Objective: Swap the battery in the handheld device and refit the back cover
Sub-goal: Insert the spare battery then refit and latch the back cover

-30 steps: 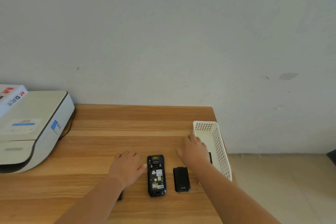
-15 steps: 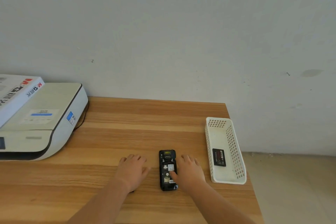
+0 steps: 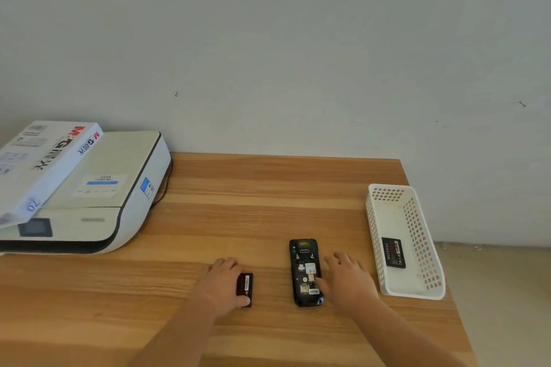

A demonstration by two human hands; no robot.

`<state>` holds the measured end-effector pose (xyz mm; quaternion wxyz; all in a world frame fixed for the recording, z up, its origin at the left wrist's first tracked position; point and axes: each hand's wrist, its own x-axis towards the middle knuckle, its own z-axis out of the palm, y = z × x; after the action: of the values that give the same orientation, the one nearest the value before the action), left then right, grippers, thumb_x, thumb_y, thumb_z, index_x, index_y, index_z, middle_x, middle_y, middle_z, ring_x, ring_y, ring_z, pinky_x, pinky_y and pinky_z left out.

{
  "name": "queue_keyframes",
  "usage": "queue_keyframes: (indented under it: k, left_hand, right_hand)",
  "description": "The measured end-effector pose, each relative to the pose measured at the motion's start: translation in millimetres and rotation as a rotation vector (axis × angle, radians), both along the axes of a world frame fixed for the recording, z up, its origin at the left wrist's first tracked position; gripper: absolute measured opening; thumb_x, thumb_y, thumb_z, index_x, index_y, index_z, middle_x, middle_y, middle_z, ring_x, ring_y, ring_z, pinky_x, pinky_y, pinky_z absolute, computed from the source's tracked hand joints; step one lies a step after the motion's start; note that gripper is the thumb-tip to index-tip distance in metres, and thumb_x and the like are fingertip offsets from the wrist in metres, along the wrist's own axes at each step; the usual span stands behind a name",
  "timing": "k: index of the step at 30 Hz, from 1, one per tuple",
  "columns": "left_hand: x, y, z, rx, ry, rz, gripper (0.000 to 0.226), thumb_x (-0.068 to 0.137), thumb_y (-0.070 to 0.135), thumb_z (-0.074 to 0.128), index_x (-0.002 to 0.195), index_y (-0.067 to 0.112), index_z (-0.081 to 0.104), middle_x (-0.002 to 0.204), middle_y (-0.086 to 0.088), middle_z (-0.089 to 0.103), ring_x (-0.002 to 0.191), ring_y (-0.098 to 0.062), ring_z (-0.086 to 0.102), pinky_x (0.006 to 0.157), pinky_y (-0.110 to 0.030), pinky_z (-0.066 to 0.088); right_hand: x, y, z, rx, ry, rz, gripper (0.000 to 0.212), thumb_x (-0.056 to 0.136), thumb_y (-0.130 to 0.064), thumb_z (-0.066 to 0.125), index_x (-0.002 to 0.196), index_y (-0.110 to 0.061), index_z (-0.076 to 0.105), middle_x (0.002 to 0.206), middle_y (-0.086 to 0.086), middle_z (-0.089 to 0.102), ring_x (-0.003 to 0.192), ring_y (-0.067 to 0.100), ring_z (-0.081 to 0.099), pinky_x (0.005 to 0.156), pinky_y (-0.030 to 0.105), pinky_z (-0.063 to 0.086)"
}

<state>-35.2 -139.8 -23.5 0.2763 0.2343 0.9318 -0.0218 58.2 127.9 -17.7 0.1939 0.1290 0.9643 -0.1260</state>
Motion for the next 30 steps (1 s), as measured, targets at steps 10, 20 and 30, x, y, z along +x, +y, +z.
queue_keyframes:
  k: [10, 20, 30]
  left_hand:
    - [12.3, 0.3, -18.0, -0.093, 0.015, -0.030, 0.080, 0.086, 0.032, 0.070, 0.151, 0.023, 0.024, 0.159, 0.000, 0.022, 0.145, -0.022, 0.019, 0.119, -0.045, 0.016]
    - [15.2, 0.1, -22.6, -0.063, 0.081, -0.027, 0.078, 0.087, 0.022, 0.068, 0.150, 0.023, 0.024, 0.156, -0.002, 0.027, 0.143, -0.023, 0.025, 0.119, -0.044, 0.020]
    - [4.7, 2.0, -17.3, 0.092, 0.083, -0.013, 0.081, 0.082, 0.028, 0.072, 0.148, 0.019, 0.027, 0.151, 0.002, 0.032, 0.133, -0.017, 0.037, 0.115, -0.035, 0.028]
  right_hand:
    - [0.8, -4.0, -2.1, 0.006, 0.004, 0.021, 0.056, 0.094, -0.051, 0.048, 0.143, -0.025, 0.037, 0.152, 0.001, 0.034, 0.141, 0.022, 0.030, 0.117, 0.042, 0.024]
    - [6.8, -6.5, -6.9, -0.003, 0.015, 0.041, 0.050, 0.092, -0.044, 0.050, 0.138, -0.024, 0.042, 0.145, 0.000, 0.040, 0.135, 0.021, 0.035, 0.116, 0.040, 0.024]
    - [7.0, -1.5, -2.0, -0.001, 0.043, 0.035, 0.047, 0.092, -0.043, 0.048, 0.136, -0.025, 0.044, 0.143, -0.002, 0.042, 0.132, 0.020, 0.038, 0.114, 0.039, 0.027]
